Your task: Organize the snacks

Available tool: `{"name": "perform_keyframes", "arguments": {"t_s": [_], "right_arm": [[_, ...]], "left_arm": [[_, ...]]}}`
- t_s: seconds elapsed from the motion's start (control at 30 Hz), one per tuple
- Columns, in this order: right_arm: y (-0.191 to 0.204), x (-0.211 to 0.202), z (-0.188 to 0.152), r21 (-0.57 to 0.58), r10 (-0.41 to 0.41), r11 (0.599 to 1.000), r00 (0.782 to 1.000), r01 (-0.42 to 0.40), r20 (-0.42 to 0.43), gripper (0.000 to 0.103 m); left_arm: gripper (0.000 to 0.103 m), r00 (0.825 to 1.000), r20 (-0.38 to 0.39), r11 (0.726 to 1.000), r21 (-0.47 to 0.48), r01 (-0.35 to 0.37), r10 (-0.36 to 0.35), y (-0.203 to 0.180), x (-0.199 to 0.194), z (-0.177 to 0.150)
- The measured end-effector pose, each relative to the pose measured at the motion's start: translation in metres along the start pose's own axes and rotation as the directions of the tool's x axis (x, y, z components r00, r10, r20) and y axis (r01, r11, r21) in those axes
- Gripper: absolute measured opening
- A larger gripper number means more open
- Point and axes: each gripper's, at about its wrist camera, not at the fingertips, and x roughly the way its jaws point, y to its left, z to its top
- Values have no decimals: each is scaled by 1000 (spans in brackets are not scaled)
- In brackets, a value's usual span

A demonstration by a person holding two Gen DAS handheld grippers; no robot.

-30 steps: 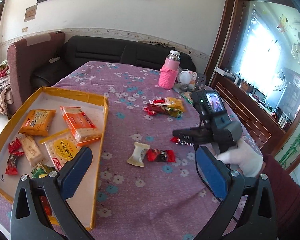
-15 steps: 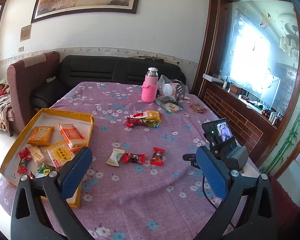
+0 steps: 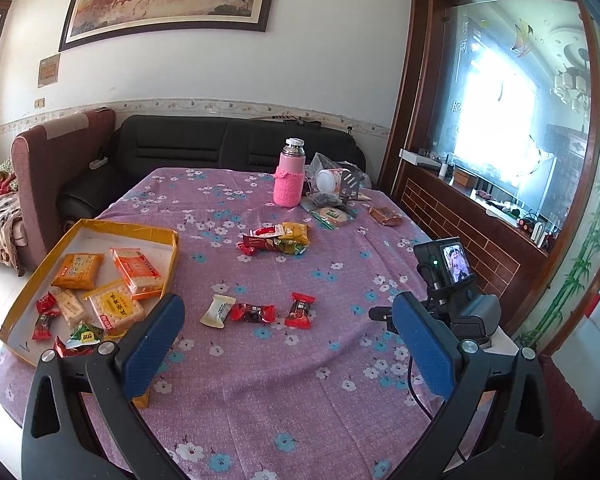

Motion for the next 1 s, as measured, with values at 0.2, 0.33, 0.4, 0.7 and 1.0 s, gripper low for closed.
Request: {"name": "perform_keyframes", "arguments": {"t_s": [0.2, 0.33, 0.4, 0.7, 1.0], "right_arm": [[0, 12, 5, 9, 15, 1000, 1000, -15, -14, 4], [-5, 22, 14, 38, 38, 999, 999, -38, -18, 7], [-8, 28, 19, 58, 61, 997, 998, -60, -22, 7], [-50, 14, 40, 178, 162, 969, 984, -174, 80, 33], [-41, 45, 51, 176, 279, 943, 959, -284, 54, 38]], "left_arm": [[103, 1000, 3, 1000, 9, -11, 11, 8, 7, -2], [103, 1000, -16, 1000, 9, -17, 17, 17, 20, -3], [103, 999, -24, 1000, 7, -23, 23, 24, 28, -5], [103, 996, -53, 996, -39, -80, 78, 64, 43, -14], [103, 988, -146, 998, -25, -62, 58, 73, 89, -23]]}}
